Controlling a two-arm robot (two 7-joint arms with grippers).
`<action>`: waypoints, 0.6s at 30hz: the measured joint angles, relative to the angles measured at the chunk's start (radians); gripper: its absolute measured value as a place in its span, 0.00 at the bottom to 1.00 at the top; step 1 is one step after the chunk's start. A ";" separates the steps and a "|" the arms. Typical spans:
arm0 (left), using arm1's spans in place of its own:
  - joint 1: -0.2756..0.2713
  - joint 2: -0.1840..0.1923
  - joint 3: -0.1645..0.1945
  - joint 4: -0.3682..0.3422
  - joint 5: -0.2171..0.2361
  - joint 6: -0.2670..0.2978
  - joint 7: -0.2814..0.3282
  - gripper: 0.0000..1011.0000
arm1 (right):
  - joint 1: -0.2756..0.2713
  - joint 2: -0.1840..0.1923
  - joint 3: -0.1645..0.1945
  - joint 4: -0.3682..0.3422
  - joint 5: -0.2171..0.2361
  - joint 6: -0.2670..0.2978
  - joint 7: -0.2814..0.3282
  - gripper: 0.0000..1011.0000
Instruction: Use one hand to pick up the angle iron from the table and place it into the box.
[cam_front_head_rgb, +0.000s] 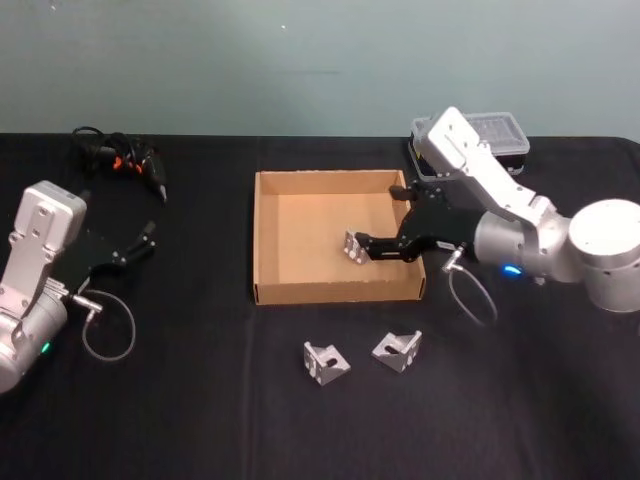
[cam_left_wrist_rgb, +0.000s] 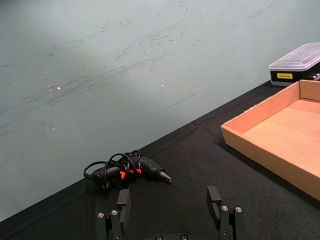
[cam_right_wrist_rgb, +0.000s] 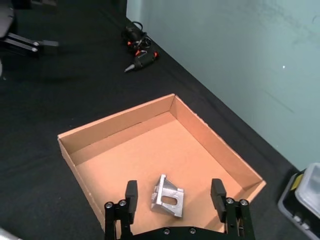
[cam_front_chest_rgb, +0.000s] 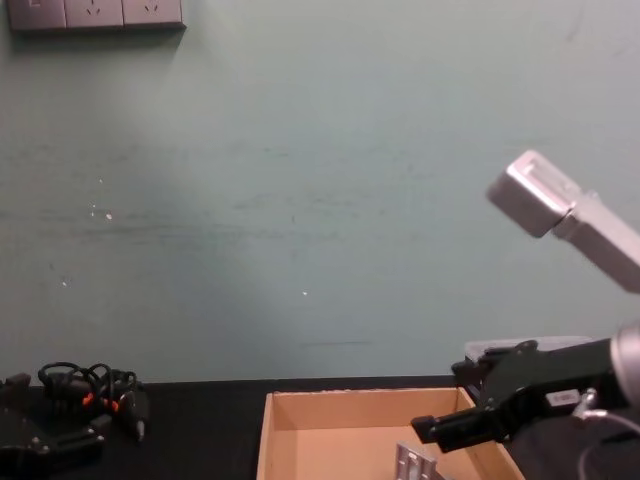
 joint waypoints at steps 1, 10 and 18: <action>0.000 0.000 0.000 0.000 0.000 0.000 0.000 0.99 | -0.005 0.008 0.003 -0.010 0.003 -0.001 0.003 0.93; 0.000 0.000 0.000 0.000 0.000 0.000 0.000 0.99 | -0.051 0.114 0.029 -0.134 0.030 -0.022 0.052 0.99; 0.000 0.000 0.000 0.000 0.000 0.000 0.000 0.99 | -0.070 0.220 0.026 -0.231 0.035 -0.050 0.114 0.99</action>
